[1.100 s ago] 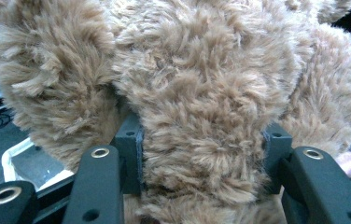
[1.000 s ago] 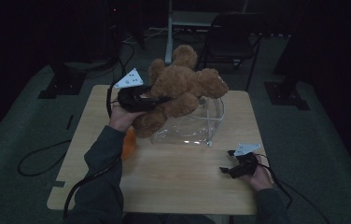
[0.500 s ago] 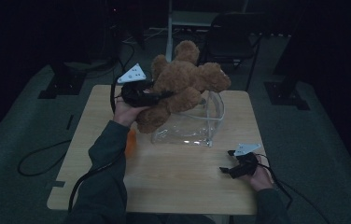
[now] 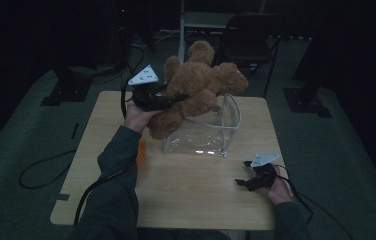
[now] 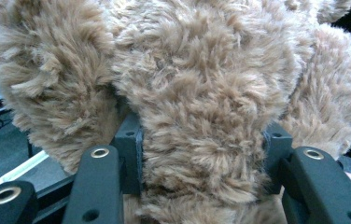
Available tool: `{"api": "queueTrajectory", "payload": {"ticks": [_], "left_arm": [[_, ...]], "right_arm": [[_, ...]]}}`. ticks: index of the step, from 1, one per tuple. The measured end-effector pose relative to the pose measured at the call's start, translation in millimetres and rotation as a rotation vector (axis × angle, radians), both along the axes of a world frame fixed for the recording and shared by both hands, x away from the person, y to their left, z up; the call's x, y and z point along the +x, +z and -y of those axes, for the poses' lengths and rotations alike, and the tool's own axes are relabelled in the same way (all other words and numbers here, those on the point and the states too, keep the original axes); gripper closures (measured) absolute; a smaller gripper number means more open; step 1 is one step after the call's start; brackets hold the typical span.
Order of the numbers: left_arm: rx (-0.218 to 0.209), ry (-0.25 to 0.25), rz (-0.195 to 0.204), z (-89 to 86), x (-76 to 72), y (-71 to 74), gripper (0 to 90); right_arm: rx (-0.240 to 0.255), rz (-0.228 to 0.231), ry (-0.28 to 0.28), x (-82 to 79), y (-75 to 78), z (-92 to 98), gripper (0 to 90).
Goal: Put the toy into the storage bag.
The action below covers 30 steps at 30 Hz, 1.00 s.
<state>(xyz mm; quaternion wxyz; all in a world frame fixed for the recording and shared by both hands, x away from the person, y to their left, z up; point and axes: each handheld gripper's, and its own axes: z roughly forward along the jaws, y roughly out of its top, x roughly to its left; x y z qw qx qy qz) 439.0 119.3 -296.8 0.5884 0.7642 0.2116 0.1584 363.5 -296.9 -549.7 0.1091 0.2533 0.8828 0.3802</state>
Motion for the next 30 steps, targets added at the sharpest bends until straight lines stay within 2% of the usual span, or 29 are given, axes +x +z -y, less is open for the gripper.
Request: {"api": "queueTrajectory", "payload": {"ticks": [12, 30], "left_arm": [[0.016, -0.005, 0.003, 8.5, 6.4, 10.8, 49.1], [-0.001, -0.017, 0.016, 19.4, 15.9, 22.0, 49.0]], "right_arm": [[0.0, 0.0, 0.001, 0.1, 0.0, 0.1, 12.6], [0.001, -0.003, 0.0, 0.2, 0.2, 0.4, 12.6]]}}
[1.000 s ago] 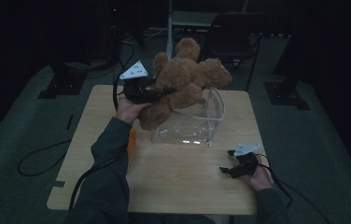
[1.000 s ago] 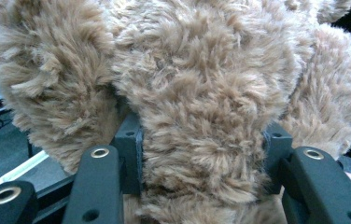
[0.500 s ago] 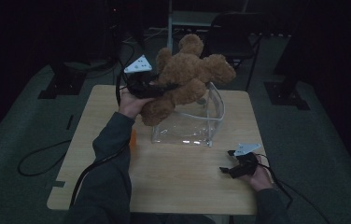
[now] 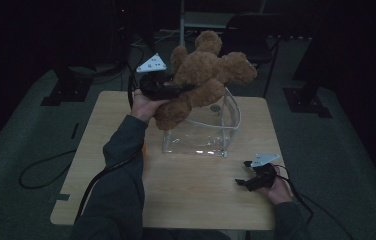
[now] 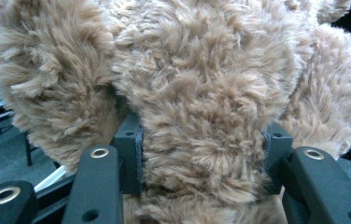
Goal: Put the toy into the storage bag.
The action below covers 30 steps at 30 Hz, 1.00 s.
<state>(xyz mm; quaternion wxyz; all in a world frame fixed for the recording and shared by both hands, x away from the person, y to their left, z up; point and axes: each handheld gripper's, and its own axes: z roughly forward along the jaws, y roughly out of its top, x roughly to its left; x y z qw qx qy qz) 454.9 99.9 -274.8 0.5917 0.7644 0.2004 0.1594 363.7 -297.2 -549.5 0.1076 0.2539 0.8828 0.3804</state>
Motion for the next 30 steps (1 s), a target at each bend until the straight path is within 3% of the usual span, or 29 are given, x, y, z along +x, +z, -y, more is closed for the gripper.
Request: {"api": "queueTrajectory", "payload": {"ticks": [13, 30], "left_arm": [[-0.013, -0.01, 0.015, 6.4, 6.9, 4.6, 48.9], [-0.045, -0.023, -0.005, 19.1, 23.8, -0.6, 48.6]], "right_arm": [[0.003, -0.002, 0.0, 0.0, -0.1, 0.0, 12.6], [0.002, 0.0, -0.001, -0.2, -0.2, 0.2, 12.6]]}}
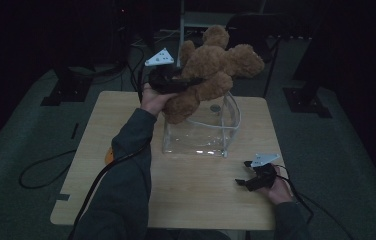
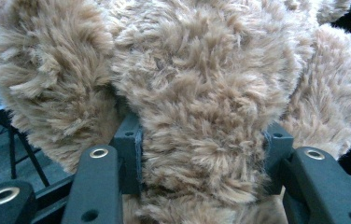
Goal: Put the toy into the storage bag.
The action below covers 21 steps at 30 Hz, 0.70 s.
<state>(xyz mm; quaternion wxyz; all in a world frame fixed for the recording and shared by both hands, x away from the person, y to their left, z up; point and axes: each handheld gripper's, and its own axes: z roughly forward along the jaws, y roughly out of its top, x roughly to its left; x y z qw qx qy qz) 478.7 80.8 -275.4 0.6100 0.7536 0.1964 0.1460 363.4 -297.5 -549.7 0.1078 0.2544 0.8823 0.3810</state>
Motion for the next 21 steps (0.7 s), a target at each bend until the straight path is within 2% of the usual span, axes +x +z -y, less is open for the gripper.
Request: {"api": "queueTrajectory", "payload": {"ticks": [21], "left_arm": [[-0.004, -0.022, -0.024, 25.8, 17.9, -4.0, 48.7]], "right_arm": [[-0.002, 0.002, 0.0, -0.1, 0.1, -0.1, 12.6]]}}
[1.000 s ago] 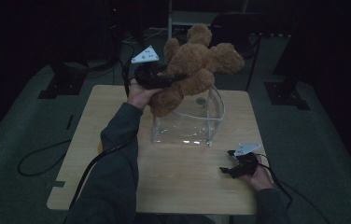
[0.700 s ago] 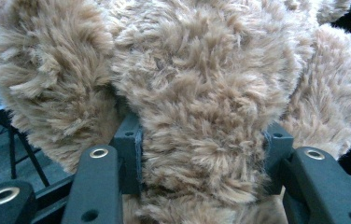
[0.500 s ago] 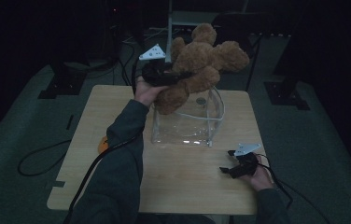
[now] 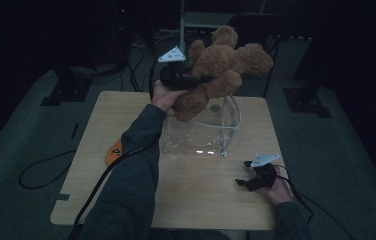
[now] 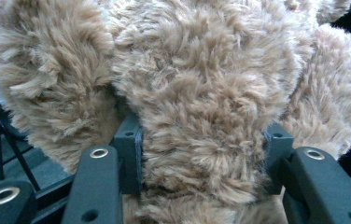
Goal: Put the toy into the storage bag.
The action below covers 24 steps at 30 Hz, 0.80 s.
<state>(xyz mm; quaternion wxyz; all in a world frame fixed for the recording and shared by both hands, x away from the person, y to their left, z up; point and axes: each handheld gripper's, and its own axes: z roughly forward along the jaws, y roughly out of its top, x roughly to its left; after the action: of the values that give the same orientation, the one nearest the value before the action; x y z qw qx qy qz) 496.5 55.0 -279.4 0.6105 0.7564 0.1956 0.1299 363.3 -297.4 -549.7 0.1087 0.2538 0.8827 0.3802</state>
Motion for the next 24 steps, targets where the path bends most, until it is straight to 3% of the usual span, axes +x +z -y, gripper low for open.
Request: {"api": "queueTrajectory", "payload": {"ticks": [13, 24], "left_arm": [[0.02, 0.017, -0.013, 9.4, 11.9, -2.9, 48.8], [0.043, 0.017, -0.047, 20.4, 19.2, -15.3, 48.8]], "right_arm": [[-0.001, -0.001, 0.0, -0.1, 0.1, 0.1, 12.6], [0.0, -0.001, 0.0, -0.1, 0.1, 0.0, 12.6]]}}
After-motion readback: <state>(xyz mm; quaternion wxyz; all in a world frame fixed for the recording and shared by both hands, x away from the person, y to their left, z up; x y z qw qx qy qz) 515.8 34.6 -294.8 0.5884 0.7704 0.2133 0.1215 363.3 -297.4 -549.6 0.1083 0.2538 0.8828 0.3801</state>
